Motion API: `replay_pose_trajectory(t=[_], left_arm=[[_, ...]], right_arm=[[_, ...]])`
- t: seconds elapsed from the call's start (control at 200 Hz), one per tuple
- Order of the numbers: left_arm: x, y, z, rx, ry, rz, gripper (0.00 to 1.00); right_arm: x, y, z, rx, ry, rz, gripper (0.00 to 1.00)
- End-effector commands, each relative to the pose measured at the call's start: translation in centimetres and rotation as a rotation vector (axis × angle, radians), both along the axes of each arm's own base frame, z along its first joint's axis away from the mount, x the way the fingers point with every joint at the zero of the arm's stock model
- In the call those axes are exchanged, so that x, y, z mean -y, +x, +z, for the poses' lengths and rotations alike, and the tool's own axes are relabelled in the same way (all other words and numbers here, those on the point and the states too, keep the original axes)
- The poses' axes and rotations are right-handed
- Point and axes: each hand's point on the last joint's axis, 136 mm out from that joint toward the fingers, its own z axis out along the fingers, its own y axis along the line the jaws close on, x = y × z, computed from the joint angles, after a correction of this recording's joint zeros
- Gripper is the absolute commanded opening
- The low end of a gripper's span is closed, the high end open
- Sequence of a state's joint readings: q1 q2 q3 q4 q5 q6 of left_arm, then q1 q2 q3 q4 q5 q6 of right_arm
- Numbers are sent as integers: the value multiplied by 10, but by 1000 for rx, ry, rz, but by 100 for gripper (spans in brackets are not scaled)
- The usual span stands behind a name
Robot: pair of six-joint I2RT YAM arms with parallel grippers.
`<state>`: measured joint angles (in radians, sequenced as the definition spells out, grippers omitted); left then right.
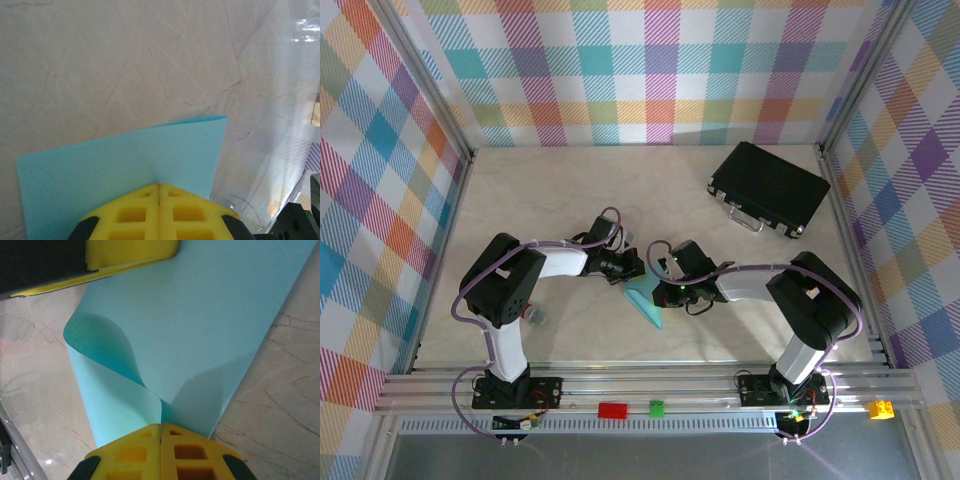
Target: Fold a paper plane with a square sheet of paper (pick it up from the middle)
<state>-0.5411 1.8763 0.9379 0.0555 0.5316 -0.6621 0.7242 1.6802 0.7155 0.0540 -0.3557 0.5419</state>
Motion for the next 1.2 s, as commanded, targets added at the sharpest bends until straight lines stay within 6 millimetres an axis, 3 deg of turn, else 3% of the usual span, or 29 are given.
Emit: replay_pose_trajectory(t=[0.0, 0.155, 0.39, 0.495, 0.58, 0.795, 0.935, 1.2], left_arm=[[-12, -11, -14, -44, 66, 23, 0], [-9, -3, -2, -17, 58, 17, 2], [0, 17, 50, 86, 17, 7, 16], [-6, 13, 66, 115, 2, 36, 21], [-10, 2, 76, 119, -33, 56, 18], [-14, -40, 79, 40, -223, 115, 0], [-6, -57, 74, -18, -333, 146, 0], [4, -66, 46, -81, -364, 193, 0]], right_arm=[[5, -8, -14, -36, -36, -1, 0], [9, -8, -15, -26, -54, -9, 0], [6, -3, -15, -30, -44, -32, 0], [6, 0, -15, -23, -44, -48, 0], [5, 1, -14, -20, -41, -49, 0], [7, 0, -16, -28, -50, -51, 0], [9, -1, -17, -26, -58, -53, 0], [13, -2, -18, -23, -75, -55, 0]])
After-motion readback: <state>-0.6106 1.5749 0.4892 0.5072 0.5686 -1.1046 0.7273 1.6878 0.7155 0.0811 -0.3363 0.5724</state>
